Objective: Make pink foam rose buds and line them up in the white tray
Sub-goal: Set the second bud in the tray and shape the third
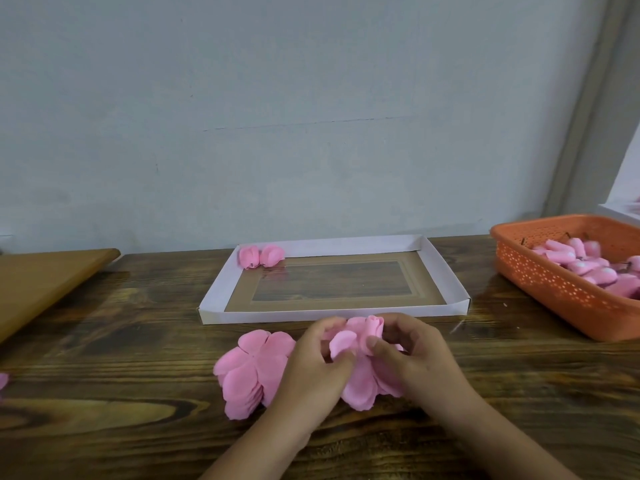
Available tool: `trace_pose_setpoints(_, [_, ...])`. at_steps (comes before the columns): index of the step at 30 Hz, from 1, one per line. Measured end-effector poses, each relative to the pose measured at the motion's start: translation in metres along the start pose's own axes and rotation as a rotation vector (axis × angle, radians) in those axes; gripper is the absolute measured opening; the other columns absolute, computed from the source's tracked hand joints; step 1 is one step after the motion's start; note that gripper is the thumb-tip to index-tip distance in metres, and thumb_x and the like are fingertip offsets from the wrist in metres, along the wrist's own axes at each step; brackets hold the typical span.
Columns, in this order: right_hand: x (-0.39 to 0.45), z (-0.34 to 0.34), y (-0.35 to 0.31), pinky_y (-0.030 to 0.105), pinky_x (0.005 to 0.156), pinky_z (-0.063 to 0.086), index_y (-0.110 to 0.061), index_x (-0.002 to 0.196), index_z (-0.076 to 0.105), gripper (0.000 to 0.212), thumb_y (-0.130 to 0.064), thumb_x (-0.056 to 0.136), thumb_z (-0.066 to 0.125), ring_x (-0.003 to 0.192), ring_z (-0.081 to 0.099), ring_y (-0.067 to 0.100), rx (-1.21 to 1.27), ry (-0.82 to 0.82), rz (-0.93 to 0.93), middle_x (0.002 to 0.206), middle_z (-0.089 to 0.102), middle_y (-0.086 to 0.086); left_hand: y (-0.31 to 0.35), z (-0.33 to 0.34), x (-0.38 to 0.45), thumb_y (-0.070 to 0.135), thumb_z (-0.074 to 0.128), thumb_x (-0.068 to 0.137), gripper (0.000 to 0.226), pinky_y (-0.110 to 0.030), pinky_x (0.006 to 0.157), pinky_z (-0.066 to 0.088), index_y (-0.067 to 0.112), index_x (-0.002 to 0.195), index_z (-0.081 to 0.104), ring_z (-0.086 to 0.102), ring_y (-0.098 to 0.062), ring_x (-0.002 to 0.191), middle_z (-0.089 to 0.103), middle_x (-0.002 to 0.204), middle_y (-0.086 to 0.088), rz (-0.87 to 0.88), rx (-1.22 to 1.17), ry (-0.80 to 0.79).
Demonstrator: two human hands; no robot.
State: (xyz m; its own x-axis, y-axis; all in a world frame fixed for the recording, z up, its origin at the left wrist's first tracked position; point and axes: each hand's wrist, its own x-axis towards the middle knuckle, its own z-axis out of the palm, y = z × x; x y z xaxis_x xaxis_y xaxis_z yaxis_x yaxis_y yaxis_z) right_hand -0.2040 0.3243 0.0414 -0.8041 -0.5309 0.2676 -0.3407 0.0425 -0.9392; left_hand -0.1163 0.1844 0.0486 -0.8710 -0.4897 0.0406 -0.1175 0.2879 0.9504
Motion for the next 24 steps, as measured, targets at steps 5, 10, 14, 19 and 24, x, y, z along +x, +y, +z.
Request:
trace_pose_setpoints(5, [-0.0002, -0.0009, 0.0025, 0.021, 0.076, 0.056, -0.027, 0.102, 0.073, 0.020, -0.009, 0.094, 0.067, 0.092, 0.072, 0.007, -0.006, -0.030, -0.020, 0.096, 0.077, -0.008, -0.0004, -0.0016, 0.0019, 0.005, 0.068, 0.089, 0.049, -0.012, 0.070, 0.055, 0.037, 0.125, 0.056, 0.068, 0.008, 0.093, 0.069, 0.116, 0.014, -0.101, -0.154, -0.042])
trace_pose_setpoints(10, [-0.0001, -0.0012, 0.0030, 0.021, 0.076, 0.056, -0.025, 0.103, 0.074, 0.021, -0.008, 0.094, 0.066, 0.094, 0.072, 0.008, 0.023, -0.040, -0.037, 0.097, 0.078, -0.009, -0.0024, -0.0027, 0.0047, -0.001, 0.070, 0.087, 0.057, -0.035, 0.088, 0.062, 0.027, 0.133, 0.056, 0.072, -0.015, 0.106, 0.071, 0.121, 0.003, -0.188, -0.255, -0.055])
trace_pose_setpoints(14, [-0.0004, -0.0014, 0.0029, 0.023, 0.078, 0.057, -0.024, 0.105, 0.073, 0.019, -0.010, 0.094, 0.068, 0.094, 0.072, 0.008, 0.014, -0.052, -0.040, 0.096, 0.078, -0.009, -0.0038, -0.0040, 0.0065, -0.001, 0.070, 0.083, 0.060, -0.047, 0.086, 0.061, 0.019, 0.138, 0.054, 0.074, -0.030, 0.103, 0.073, 0.122, -0.008, -0.229, -0.334, -0.122])
trace_pose_setpoints(19, [-0.0013, -0.0012, 0.0024, 0.028, 0.078, 0.058, -0.026, 0.103, 0.075, 0.020, -0.010, 0.094, 0.068, 0.097, 0.073, 0.013, 0.070, -0.061, -0.058, 0.099, 0.078, -0.004, -0.0022, -0.0061, 0.0067, -0.001, 0.066, 0.094, 0.041, -0.059, 0.096, 0.056, 0.014, 0.131, 0.062, 0.075, -0.030, 0.104, 0.076, 0.115, -0.009, -0.222, -0.432, -0.167])
trace_pose_setpoints(24, [-0.0016, -0.0011, 0.0000, 0.033, 0.081, 0.060, -0.034, 0.103, 0.075, 0.026, -0.010, 0.093, 0.070, 0.102, 0.072, 0.016, 0.115, -0.051, -0.112, 0.108, 0.076, -0.005, 0.0013, -0.0084, 0.0042, 0.009, 0.063, 0.098, 0.031, -0.056, 0.099, 0.055, 0.016, 0.128, 0.067, 0.073, -0.028, 0.108, 0.076, 0.116, -0.008, -0.196, -0.431, -0.193])
